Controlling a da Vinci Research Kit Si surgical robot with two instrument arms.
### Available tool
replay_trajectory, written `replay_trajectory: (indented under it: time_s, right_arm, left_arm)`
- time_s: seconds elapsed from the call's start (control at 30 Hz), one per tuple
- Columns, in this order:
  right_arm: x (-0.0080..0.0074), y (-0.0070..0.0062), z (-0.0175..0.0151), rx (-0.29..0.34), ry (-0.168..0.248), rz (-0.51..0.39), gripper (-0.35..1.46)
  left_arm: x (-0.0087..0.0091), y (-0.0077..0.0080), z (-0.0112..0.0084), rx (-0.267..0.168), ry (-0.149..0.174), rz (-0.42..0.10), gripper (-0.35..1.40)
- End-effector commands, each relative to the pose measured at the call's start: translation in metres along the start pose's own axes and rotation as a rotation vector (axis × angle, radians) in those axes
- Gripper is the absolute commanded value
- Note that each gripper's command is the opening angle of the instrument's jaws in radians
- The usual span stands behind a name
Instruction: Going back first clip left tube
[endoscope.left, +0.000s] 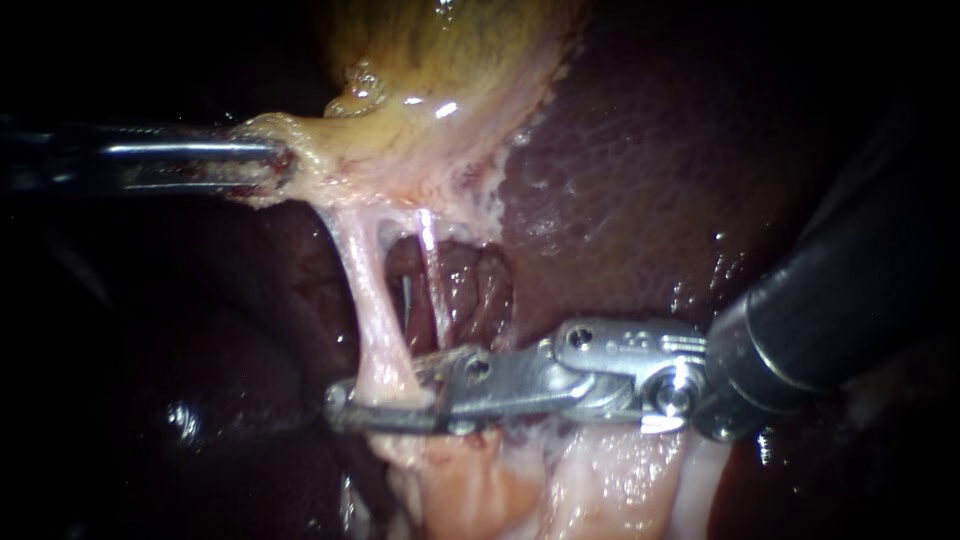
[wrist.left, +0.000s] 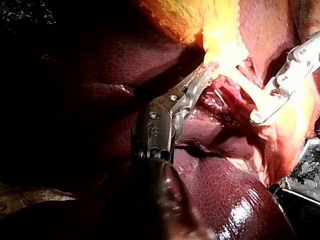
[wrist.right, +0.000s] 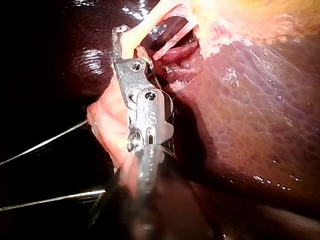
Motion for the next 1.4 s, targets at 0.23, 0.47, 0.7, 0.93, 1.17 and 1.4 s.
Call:
replay_trajectory:
  time_s: [0.23, 0.47, 0.7, 0.93, 1.17, 1.4]
  right_arm:
    - [0.0000, 0.0009, 0.0007, -0.059, 0.022, -0.007, 0.47]
    - [0.0001, 0.0033, -0.0004, -0.204, 0.034, -0.169, 0.50]
    - [0.0016, 0.0035, -0.0072, -0.254, 0.035, -0.232, 0.50]
    - [0.0004, 0.0010, -0.0160, -0.217, 0.032, -0.260, 0.50]
    - [-0.0008, 0.0011, -0.0206, -0.220, 0.030, -0.266, 0.50]
    - [-0.0010, 0.0010, -0.0209, -0.220, 0.030, -0.267, 0.50]
  left_arm:
    - [0.0000, 0.0000, 0.0000, 0.000, 0.000, 0.000, -0.35]
    - [0.0000, 0.0001, 0.0000, 0.001, 0.000, 0.000, -0.35]
    - [0.0000, 0.0000, 0.0000, 0.000, 0.000, 0.000, -0.35]
    - [0.0000, 0.0001, 0.0001, 0.001, 0.000, 0.000, -0.35]
    - [0.0001, 0.0001, 0.0003, 0.002, 0.001, -0.001, -0.35]
    - [-0.0001, -0.0002, 0.0016, 0.007, 0.003, 0.001, -0.35]
